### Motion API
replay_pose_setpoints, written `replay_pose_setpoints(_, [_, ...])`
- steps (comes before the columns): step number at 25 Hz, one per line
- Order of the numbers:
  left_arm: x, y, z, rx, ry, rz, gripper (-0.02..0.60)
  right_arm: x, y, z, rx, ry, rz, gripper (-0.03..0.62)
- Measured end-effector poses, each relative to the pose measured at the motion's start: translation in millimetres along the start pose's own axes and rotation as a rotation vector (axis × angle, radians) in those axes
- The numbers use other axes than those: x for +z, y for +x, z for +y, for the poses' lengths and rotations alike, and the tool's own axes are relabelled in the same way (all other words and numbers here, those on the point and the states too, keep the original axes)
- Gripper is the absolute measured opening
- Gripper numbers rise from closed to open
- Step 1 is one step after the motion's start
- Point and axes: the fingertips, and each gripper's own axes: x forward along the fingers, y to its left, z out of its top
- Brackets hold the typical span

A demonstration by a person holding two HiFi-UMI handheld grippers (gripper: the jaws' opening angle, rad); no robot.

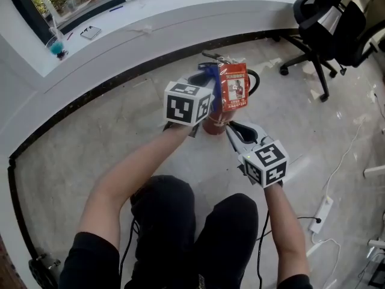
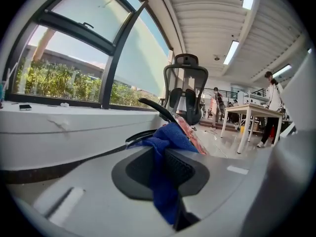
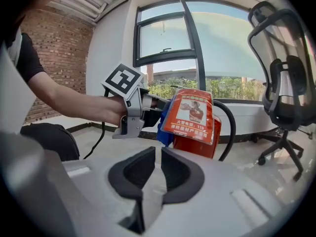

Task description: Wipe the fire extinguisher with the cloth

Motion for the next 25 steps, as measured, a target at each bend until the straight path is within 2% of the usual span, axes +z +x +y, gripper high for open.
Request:
replay_pose_setpoints(3, [5, -4, -13, -0.027, -0.007, -0.012, 0.052, 1, -2, 0, 0.007, 0.010, -0.009, 0.041])
replay_pose_setpoints(6, [0, -10, -22, -0.072, 0.070, -0.012, 0.053, 2, 2, 4, 0.016, 0.016, -0.011, 0.040])
replay_pose_setpoints(8, [-7, -13, -15, -0.077, 0.091, -0.018, 0.053, 2, 6, 9, 0.024, 0.013, -0.006, 0.040])
replay_pose_setpoints(11, [-21, -12, 5, -0.061, 0.065, -0.024, 0.052, -2, 15, 13, 0.032, 0.010, 0.019, 0.040])
replay_pose_setpoints(15, [-75, 5, 25, -0.099, 0.013, 0.076, 0.052, -12, 34, 14, 0.020, 0.012, 0.065, 0.040])
replay_pose_setpoints(19, [-129, 24, 36, -0.149, -0.029, 0.137, 0.052, -26, 56, 11, 0.001, 0.004, 0.108, 0.036])
replay_pose_setpoints(21, [-158, 32, 40, -0.174, -0.026, 0.186, 0.052, -34, 65, 9, -0.007, 0.004, 0.130, 0.003])
replay_pose_setpoints(25, [-205, 50, 51, -0.207, -0.007, 0.246, 0.052, -51, 78, 5, -0.006, 0.012, 0.164, 0.002])
